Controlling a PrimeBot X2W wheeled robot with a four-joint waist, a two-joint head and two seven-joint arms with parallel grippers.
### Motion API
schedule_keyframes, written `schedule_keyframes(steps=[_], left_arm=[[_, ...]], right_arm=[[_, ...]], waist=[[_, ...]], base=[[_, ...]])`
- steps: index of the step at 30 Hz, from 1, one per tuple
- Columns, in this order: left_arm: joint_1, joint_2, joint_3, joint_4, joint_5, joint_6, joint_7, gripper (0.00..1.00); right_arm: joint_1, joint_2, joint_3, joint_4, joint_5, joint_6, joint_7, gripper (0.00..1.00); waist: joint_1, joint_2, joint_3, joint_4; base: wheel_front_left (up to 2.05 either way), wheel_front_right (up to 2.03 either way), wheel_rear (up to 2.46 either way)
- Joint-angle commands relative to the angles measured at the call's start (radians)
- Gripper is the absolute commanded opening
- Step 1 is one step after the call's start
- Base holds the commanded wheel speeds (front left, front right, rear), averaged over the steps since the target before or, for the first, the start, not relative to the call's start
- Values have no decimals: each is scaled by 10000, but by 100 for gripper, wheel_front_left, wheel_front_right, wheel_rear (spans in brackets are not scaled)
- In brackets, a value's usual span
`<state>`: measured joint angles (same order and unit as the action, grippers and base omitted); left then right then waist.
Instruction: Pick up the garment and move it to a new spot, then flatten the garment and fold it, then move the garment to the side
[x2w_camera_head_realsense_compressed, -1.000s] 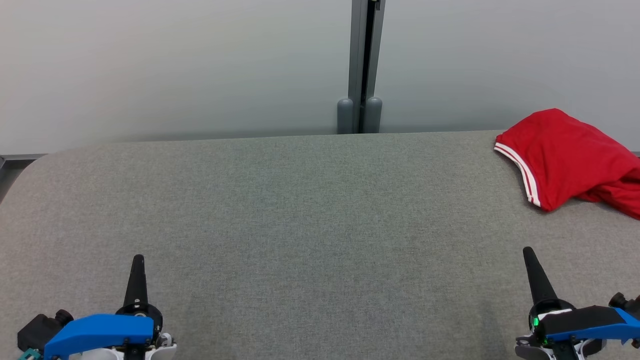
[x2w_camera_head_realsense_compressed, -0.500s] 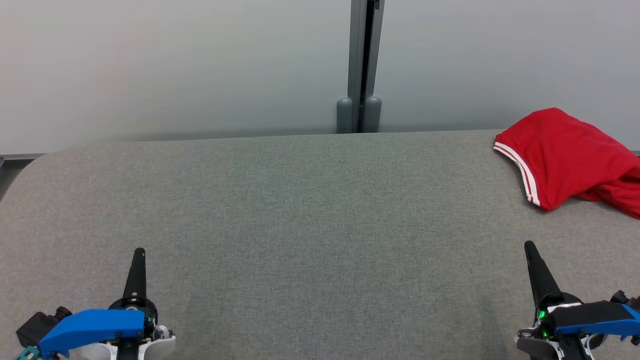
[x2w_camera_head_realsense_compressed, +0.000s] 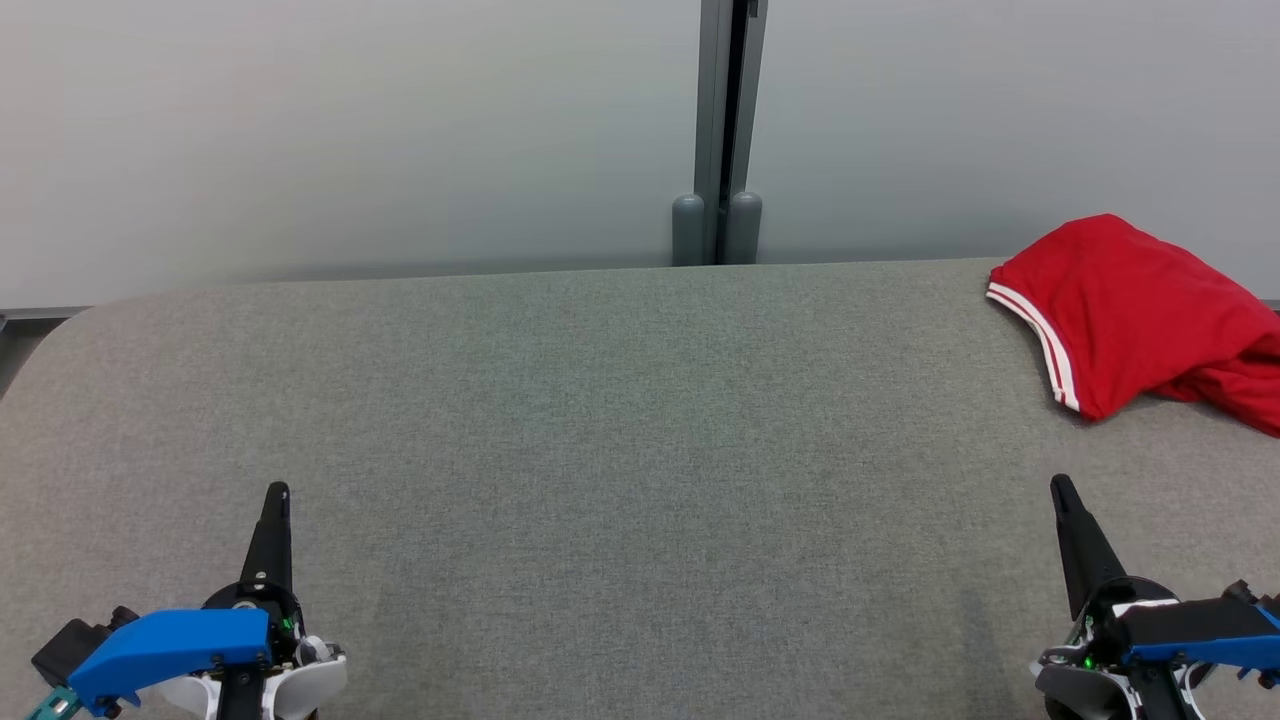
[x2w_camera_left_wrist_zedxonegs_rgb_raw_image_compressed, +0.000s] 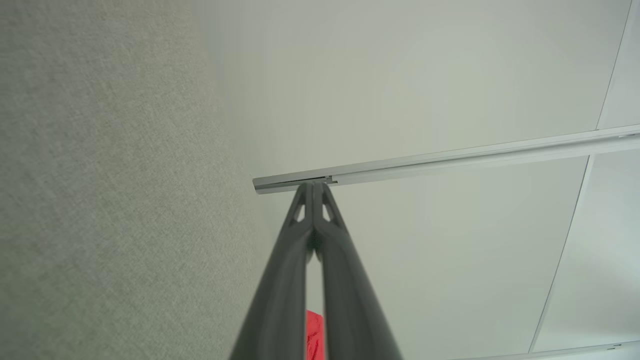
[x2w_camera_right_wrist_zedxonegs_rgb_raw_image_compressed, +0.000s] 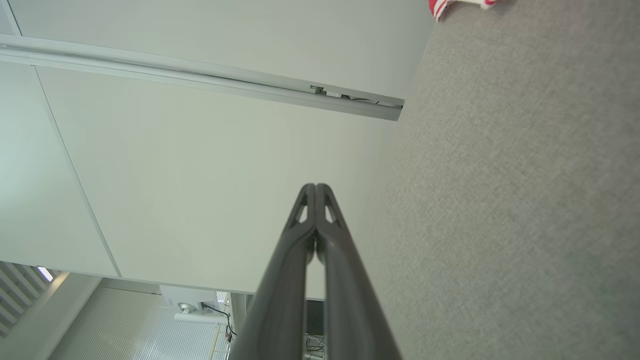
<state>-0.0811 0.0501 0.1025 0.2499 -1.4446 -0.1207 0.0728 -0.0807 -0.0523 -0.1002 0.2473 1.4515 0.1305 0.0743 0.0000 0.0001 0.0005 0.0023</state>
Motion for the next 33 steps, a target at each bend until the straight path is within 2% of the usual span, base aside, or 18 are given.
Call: schedule_keyframes(steps=[1, 22, 33], left_arm=[[-166, 4, 47, -75, -194, -54, 71, 0], [-345, 2, 136, -63, -1726, -157, 455, 0], [-335, 2, 134, -60, -1693, -150, 454, 0]], right_arm=[[-222, 5, -30, -52, 210, 5, 54, 0], [-351, 23, -169, -39, 1657, 4, 440, 0], [-348, 23, -166, -37, 1618, 4, 442, 0]], waist=[[0, -1, 1, -1], [0, -1, 25, -23], [0, -1, 26, -23]], base=[[0, 0, 0], [0, 0, 0], [0, 0, 0]])
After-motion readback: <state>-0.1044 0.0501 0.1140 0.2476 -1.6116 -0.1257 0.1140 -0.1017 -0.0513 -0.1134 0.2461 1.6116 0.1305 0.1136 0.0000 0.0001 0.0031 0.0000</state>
